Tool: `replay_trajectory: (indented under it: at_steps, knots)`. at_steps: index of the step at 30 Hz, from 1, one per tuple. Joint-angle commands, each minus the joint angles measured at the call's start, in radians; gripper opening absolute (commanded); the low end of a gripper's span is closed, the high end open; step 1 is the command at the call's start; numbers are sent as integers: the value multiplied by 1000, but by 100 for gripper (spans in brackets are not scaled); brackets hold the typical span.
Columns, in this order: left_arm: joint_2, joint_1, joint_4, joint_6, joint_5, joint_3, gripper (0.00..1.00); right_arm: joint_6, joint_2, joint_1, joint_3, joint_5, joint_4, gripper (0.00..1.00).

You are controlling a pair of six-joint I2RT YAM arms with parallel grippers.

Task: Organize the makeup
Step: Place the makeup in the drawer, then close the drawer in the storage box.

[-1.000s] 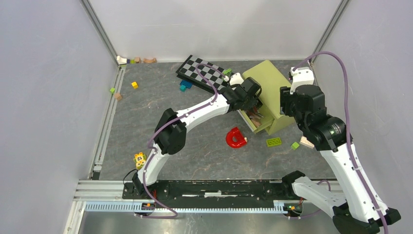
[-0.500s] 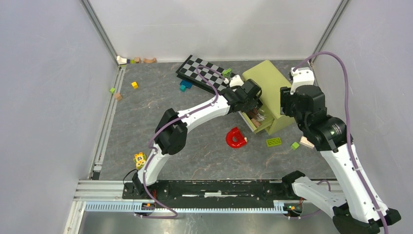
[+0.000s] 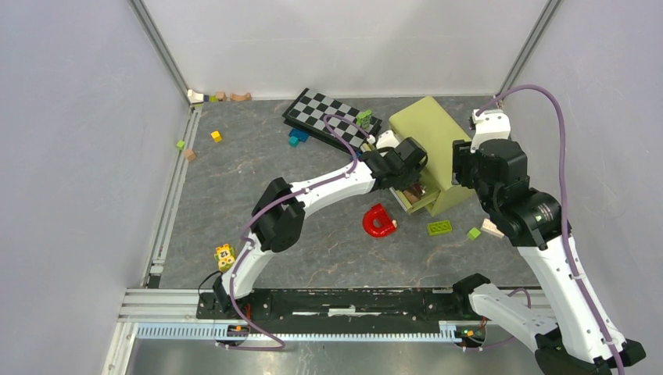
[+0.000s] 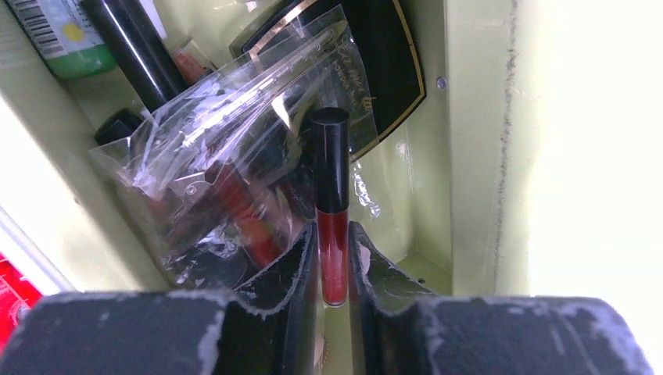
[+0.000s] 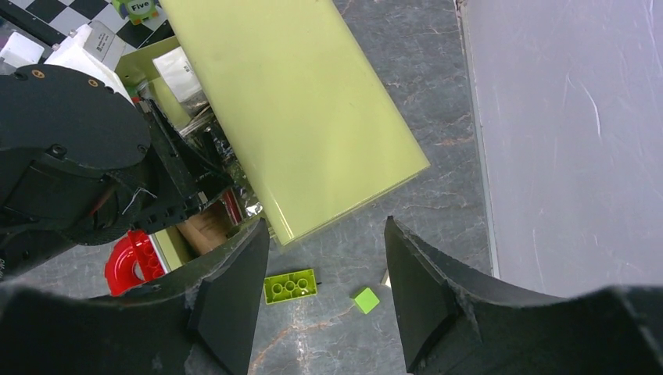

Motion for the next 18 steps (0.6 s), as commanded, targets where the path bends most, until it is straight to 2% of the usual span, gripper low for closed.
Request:
replay_trajectory:
  at_steps: [1,9,14,18]
  knots:
    - [-61,1,35,-11,-15,9,28,13,-8,2,16,21,22,64]
    - [-91,1,35,94,-17,83,43,9,15,2,48,28,24,64]
    - [-136,4,35,205,-24,118,47,17,26,2,21,55,59,69]
    - [-231,5,58,285,-44,66,52,39,71,2,10,46,84,71]
